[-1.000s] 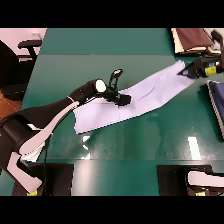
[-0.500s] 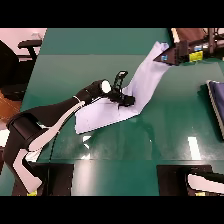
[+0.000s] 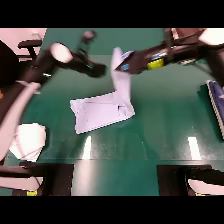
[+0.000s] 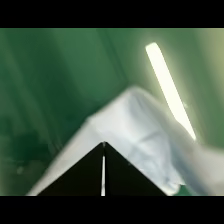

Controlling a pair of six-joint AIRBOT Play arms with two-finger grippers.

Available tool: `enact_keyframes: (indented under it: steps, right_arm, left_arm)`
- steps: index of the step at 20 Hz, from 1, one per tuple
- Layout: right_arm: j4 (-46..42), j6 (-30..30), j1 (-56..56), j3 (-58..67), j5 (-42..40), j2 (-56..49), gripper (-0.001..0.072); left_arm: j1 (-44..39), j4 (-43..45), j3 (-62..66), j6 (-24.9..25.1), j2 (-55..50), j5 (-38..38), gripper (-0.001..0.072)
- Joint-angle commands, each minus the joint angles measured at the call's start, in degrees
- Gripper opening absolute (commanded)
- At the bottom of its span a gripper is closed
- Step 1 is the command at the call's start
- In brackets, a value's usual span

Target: Fold the shirts.

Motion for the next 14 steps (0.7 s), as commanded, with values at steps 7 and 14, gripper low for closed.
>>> enact_keyframes:
  steps: [7,14]
  right_arm:
    - [-7.78,-4.66,16.76,1.92,-7.65,-13.94,0.0388]
    - [-20.13,0.39,-5.42,-13.9,-1.95,-6.1,0.0389]
  left_arm:
    - [14.56,9.46,0.17,0.09,22.88,-3.87,0.0024]
    - [13.22,8.98,-3.76,0.09,22.58,-7.04,0.0024]
